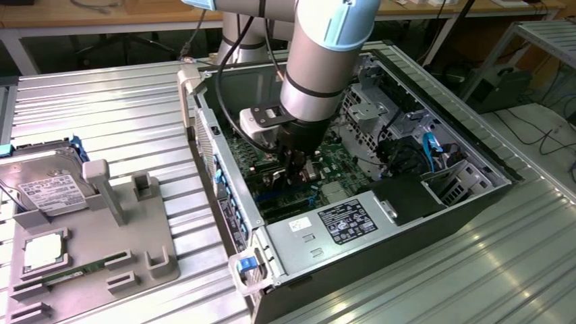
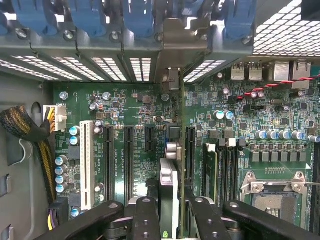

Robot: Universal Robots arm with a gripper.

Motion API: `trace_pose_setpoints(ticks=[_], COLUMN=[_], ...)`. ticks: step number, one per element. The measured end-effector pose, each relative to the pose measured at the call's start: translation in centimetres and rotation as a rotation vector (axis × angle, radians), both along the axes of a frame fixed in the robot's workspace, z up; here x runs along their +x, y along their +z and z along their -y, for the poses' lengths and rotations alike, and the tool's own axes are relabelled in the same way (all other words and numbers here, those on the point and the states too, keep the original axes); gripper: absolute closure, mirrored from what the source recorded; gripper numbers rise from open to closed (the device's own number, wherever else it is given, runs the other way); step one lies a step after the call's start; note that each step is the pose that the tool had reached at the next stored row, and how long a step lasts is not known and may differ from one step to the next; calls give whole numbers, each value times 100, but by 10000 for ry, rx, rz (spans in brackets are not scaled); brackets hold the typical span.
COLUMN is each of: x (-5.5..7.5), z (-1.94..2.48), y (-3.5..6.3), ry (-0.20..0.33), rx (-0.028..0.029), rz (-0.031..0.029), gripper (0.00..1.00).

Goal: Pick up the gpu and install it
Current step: 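Insert the gpu into the slot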

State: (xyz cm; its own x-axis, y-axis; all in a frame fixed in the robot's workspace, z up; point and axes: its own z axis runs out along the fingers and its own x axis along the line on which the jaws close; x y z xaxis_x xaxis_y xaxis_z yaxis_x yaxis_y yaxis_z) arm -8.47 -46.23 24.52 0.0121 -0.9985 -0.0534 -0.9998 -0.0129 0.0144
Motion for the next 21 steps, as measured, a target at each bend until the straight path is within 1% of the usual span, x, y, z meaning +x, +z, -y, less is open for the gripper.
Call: trace_pose_setpoints(ticks=[4,10,19,21], x=[0,0,0,-4], z=[4,6,4,1], y=[0,-30,-33,-45], ry=[1,1,1,0], rx=[0,-6,0,-7], rz=[0,-4,-1,-3], gripper=[72,72,72,72])
